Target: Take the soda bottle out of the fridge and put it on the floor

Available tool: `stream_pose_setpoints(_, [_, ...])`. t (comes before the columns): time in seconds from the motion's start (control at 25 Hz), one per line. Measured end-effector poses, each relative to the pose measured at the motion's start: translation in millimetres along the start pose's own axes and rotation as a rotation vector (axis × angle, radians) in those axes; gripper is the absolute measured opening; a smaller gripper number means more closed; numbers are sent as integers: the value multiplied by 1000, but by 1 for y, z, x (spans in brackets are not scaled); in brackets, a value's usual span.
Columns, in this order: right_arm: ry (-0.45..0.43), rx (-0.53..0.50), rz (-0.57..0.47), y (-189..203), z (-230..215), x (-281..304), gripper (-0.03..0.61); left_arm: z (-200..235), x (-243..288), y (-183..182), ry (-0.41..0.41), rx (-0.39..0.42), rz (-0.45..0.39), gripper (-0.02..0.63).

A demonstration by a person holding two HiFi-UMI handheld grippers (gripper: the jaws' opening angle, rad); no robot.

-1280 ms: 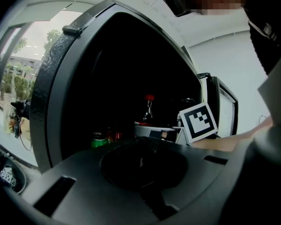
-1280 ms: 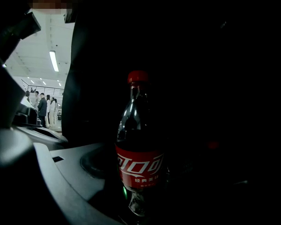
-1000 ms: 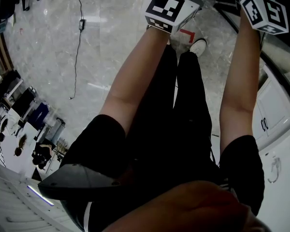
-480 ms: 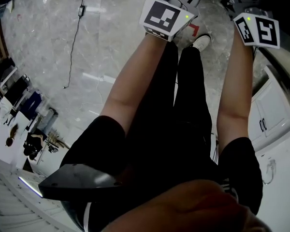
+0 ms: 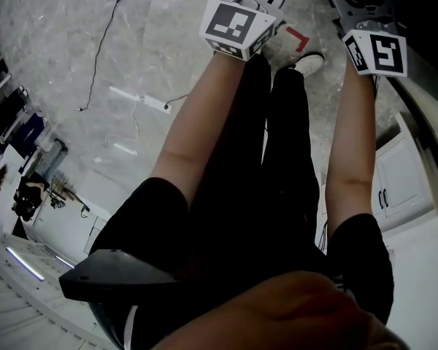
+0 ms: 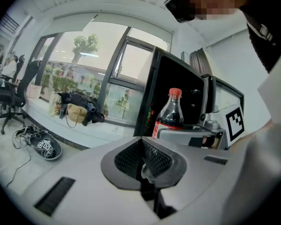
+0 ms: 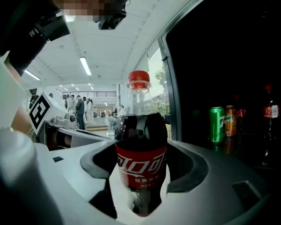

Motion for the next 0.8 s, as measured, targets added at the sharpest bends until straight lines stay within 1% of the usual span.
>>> stream_pose_setpoints(0.2, [-55, 27, 38, 38, 31, 30, 318, 42, -18, 28, -67, -37, 20, 0])
stream_pose_setpoints(0.52, [-149, 31, 101, 110, 71, 76, 318, 99, -24, 86, -108, -71, 62, 2])
stream_pose_setpoints(0.68, [-163, 54, 153, 163, 91, 90, 318, 124, -23, 124, -115, -66, 120, 0])
stream_pose_setpoints(0.8, [-175, 50, 211, 213, 109, 100, 318, 147, -26, 158, -142, -114, 145, 1])
Point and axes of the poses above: the fingertips, and each gripper's own axes: x forward along the fingers, z to its left, y out of its underside, the point moved 10 cm from there along -x, backward along the fingers, and after that the axes turned 11 degrees about -x, right-handed, at the moved point
